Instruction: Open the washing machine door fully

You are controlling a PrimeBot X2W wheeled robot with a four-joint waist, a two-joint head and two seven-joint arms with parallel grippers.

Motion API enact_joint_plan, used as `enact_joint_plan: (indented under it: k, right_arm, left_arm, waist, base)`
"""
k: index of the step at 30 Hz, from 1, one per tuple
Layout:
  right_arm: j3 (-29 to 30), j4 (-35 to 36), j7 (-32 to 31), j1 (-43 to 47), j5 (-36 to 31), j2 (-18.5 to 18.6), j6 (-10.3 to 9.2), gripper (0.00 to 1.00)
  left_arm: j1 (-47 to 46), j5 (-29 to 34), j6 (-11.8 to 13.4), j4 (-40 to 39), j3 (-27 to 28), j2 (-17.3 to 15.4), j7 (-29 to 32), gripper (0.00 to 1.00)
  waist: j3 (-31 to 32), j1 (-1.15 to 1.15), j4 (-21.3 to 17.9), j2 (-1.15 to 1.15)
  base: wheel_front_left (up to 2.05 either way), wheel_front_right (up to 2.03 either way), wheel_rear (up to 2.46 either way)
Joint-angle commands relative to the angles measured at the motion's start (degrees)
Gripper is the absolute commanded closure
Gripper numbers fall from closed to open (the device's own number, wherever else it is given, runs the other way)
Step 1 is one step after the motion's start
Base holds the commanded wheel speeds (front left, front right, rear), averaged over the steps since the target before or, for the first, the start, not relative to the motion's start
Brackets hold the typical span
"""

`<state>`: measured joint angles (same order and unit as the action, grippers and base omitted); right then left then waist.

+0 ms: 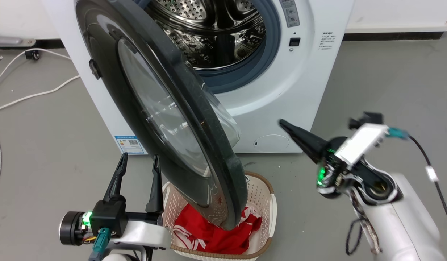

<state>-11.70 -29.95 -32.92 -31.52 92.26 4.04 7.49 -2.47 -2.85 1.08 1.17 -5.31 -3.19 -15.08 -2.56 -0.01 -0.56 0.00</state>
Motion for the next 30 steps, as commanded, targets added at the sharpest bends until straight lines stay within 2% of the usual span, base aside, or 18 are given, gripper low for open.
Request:
enact_joint_plan:
  k: [1, 2, 3, 4, 5, 6, 12, 17, 22, 24, 25, 26, 27, 28, 30]
  right_arm:
    - [1.65, 0.98, 3.35, 3.32, -0.65, 0.9, 0.0, 1.0]
    - [2.23, 1.48, 5.16, 4.58, -1.29, 1.13, 0.0, 1.0]
    - [2.75, 1.94, 7.36, 5.8, -2.33, 1.47, 0.0, 0.84]
    - [3.28, 2.4, 9.47, 7.13, -3.25, 1.76, 0.0, 0.52]
    - [3.68, 3.11, 11.67, 8.43, -4.47, 2.09, 0.0, 0.02]
    - [4.0, 3.66, 13.99, 9.69, -5.9, 2.48, 0.0, 0.0]
    - [5.37, 6.44, 26.5, 16.28, -13.93, 3.08, 0.01, 0.0]
    - [5.77, 8.08, 36.91, 19.61, -24.83, 4.55, 0.01, 0.0]
    - [8.04, 9.65, 45.46, 21.53, -40.07, 5.66, 0.0, 0.0]
    - [9.82, 11.2, 46.86, 22.07, -48.44, 5.75, 0.0, 0.0]
    - [9.82, 11.2, 46.86, 22.07, -48.44, 5.75, 0.0, 0.0]
    - [10.98, 12.3, 47.25, 22.43, -52.85, 5.49, 0.0, 0.0]
    - [13.26, 15.41, 47.66, 23.12, -62.14, 4.43, 0.0, 0.0]
    - [13.26, 15.41, 47.66, 23.12, -62.14, 4.43, 0.0, 0.0]
    - [15.21, 19.2, 47.88, 24.03, -69.91, 2.84, -0.01, 0.0]
  left_arm:
    - [1.25, -0.06, 0.11, 0.18, 0.33, -0.02, -0.13, 0.0]
    - [1.37, -0.07, 0.09, 0.18, 0.46, -0.02, -0.13, 0.0]
    - [1.39, -0.13, 0.13, 0.22, 0.71, -0.02, -0.13, 0.0]
    - [1.56, -0.2, 0.1, 0.25, 0.86, -0.01, -0.13, 0.0]
    - [1.83, -0.24, 0.05, 0.27, 0.97, -0.01, -0.13, 0.0]
    - [2.09, -0.26, 0.07, 0.34, 1.12, 0.0, -0.13, 0.0]
    - [3.03, -0.59, 0.25, 0.41, 2.11, 0.04, -0.13, 0.0]
    - [3.45, -0.66, 0.07, 0.55, 2.87, 0.05, -0.13, 0.0]
    - [3.31, -0.76, 0.24, 0.38, 3.35, 0.08, -0.13, 0.0]
    - [3.27, -0.77, 0.39, 0.2, 3.5, 0.11, -0.13, 0.0]
    - [3.27, -0.77, 0.39, 0.2, 3.5, 0.11, -0.13, 0.0]
    - [3.23, -0.74, 0.33, 0.18, 3.63, 0.12, -0.13, 0.0]
    - [3.02, -0.72, 0.35, 0.14, 3.75, 0.12, -0.13, 0.0]
    - [3.02, -0.72, 0.35, 0.14, 3.75, 0.12, -0.13, 0.0]
    - [2.85, -0.69, 0.34, 0.11, 3.84, 0.14, -0.13, 0.0]
  waist:
    - [0.68, 0.01, -0.6, 0.0]
    - [0.83, 0.01, -0.76, 0.0]
    - [1.07, 0.01, -0.99, 0.0]
    - [1.28, 0.01, -1.13, 0.0]
    - [1.37, 0.01, -1.22, 0.0]
    - [1.51, 0.01, -1.37, 0.0]
    - [2.55, 0.01, -2.35, 0.0]
    - [2.86, 0.01, -2.86, 0.0]
    - [2.87, 0.01, -3.1, 0.0]
    - [2.77, 0.01, -3.25, 0.0]
    - [2.77, 0.01, -3.25, 0.0]
    - [2.72, 0.01, -3.32, 0.0]
    - [2.6, 0.01, -3.37, 0.0]
    - [2.6, 0.01, -3.37, 0.0]
    - [2.59, 0.01, -3.37, 0.0]
  base:
    - [0.0, 0.0, 0.0]
    - [0.0, 0.0, 0.0]
    - [0.0, 0.0, 0.0]
    - [0.0, 0.0, 0.0]
    - [0.0, 0.0, 0.0]
    - [0.0, 0.0, 0.0]
    - [0.0, 0.0, 0.0]
    - [0.0, 0.0, 0.0]
    - [0.0, 0.0, 0.0]
    - [0.0, 0.0, 0.0]
    - [0.0, 0.0, 0.0]
    - [0.0, 0.0, 0.0]
    - [0.0, 0.0, 0.0]
    - [0.0, 0.0, 0.0]
    - [0.0, 0.0, 0.0]
